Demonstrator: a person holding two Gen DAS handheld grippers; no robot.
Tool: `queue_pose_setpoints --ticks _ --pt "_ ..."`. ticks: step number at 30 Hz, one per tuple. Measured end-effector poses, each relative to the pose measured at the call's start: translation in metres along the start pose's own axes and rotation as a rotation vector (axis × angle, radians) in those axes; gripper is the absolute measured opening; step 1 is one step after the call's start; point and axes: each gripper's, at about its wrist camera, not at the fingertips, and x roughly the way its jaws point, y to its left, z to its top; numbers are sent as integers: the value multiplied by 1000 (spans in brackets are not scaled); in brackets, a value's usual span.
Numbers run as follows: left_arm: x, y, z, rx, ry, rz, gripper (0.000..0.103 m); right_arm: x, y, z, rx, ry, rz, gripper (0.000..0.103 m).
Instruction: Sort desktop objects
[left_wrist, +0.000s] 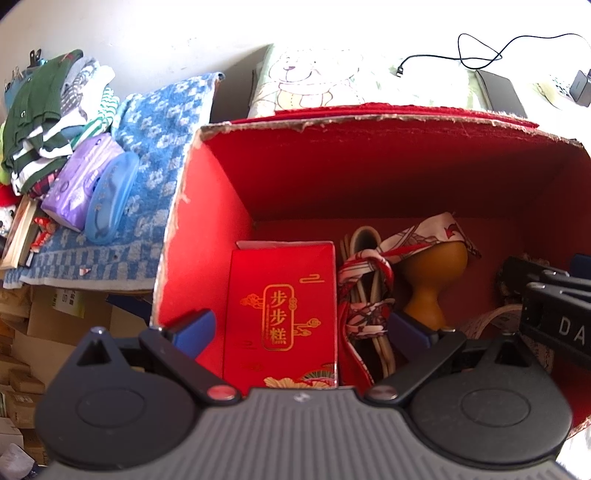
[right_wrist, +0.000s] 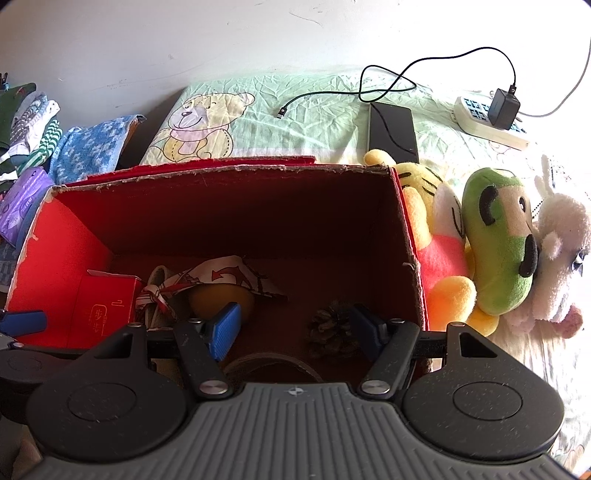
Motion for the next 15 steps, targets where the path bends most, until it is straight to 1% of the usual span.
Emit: queue_pose_setpoints --ticks 4,11,15 --pt "0 -1 1 4 -2 6 100 -1 1 0 -7 -7 -11 68" --pt "-3 -4 2 21 -28 -2 100 -2 0 2 -1 -19 -33 68" --pt "-2 -3 2 18 -29 -15 100 -4 1 3 2 -26 -41 68"
